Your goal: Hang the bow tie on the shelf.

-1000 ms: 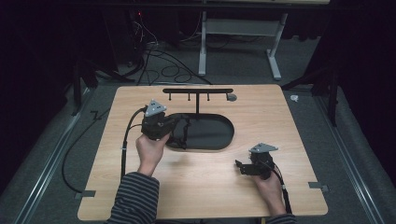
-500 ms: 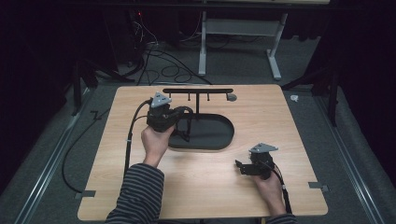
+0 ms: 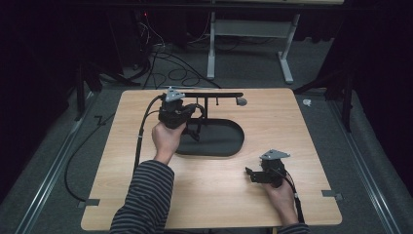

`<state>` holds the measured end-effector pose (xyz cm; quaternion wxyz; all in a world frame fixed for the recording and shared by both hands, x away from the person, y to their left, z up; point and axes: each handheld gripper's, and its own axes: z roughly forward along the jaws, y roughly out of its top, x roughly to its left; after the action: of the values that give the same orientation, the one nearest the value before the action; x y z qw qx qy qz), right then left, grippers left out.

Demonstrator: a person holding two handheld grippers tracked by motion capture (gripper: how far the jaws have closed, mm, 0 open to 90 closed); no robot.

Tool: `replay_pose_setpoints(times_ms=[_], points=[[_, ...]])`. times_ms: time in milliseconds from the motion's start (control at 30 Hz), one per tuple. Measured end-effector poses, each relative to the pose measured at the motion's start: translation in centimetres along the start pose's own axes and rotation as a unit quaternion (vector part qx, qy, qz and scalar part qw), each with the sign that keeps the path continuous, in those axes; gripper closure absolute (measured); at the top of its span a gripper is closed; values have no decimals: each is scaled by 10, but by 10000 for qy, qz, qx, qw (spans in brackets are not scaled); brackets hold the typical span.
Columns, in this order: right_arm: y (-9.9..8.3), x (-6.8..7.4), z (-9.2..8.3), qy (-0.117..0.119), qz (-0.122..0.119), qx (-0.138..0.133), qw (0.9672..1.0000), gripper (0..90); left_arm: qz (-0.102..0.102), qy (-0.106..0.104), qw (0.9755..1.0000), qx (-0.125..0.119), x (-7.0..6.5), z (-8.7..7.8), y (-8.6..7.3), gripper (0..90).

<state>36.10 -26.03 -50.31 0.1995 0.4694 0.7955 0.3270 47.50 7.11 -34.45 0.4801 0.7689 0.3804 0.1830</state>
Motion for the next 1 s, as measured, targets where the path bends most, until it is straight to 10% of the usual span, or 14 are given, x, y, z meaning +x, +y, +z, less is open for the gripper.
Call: replay_pose_setpoints(times_ms=[1000], points=[[0, 0, 0, 12, -13, -11, 10000, 201, -66, 444, 9989, 132, 14, 15, 5, 784]])
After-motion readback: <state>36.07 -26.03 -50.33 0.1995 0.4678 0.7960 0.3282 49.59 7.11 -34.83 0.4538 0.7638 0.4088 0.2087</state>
